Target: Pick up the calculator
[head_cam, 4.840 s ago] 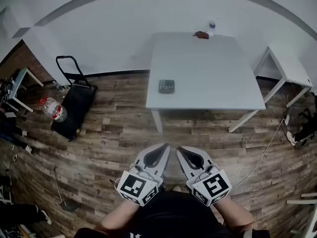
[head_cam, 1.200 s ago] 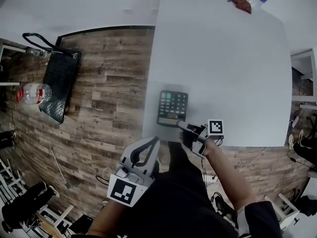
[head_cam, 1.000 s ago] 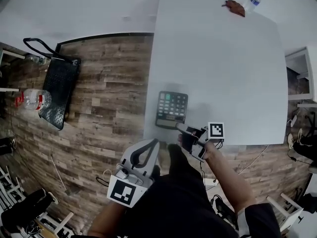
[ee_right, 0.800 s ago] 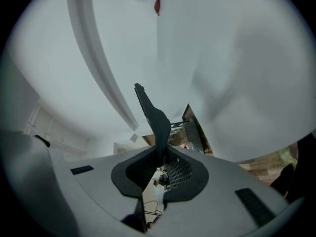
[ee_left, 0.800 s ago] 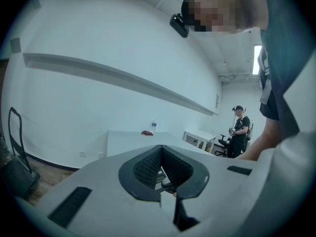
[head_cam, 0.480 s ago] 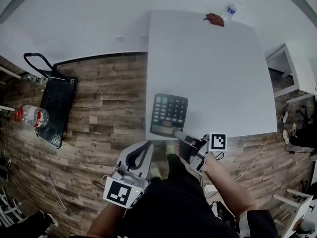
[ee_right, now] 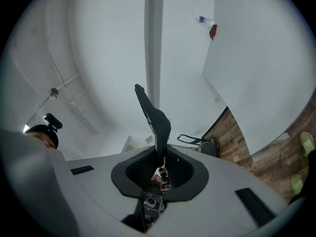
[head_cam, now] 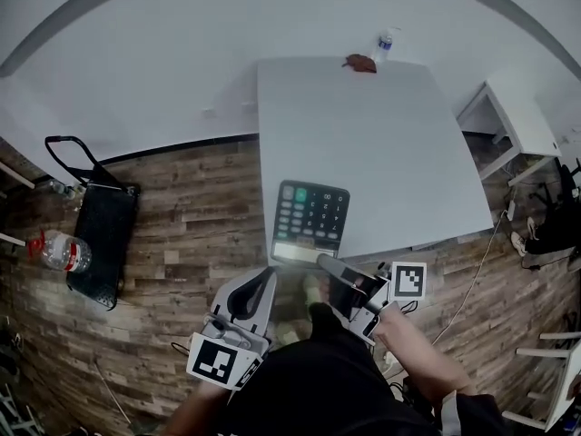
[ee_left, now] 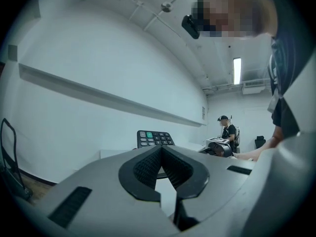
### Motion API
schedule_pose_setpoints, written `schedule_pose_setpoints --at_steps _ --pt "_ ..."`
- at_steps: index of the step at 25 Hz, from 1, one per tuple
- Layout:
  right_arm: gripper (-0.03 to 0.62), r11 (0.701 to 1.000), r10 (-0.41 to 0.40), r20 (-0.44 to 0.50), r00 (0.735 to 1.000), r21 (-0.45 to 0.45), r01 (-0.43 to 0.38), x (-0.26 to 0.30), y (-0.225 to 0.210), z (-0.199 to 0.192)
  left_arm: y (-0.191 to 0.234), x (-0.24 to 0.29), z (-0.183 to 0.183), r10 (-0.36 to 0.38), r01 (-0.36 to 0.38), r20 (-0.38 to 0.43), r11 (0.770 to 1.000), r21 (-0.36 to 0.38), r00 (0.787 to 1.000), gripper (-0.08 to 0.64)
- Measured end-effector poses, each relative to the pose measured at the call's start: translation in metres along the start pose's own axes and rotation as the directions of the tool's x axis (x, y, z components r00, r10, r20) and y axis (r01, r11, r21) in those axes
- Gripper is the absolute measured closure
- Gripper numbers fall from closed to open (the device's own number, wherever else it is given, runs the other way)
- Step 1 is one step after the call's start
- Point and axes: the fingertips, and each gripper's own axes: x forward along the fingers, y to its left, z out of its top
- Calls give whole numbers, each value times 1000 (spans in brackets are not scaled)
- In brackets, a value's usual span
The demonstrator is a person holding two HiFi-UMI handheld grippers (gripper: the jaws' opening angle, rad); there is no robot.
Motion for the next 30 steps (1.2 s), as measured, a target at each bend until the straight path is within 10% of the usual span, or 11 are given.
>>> schedule_pose_setpoints --at_steps 30 --pt "540 990 37 36 999 -135 -32 -10 58 -44 -8 -46 33 1 -4 101 999 32 995 555"
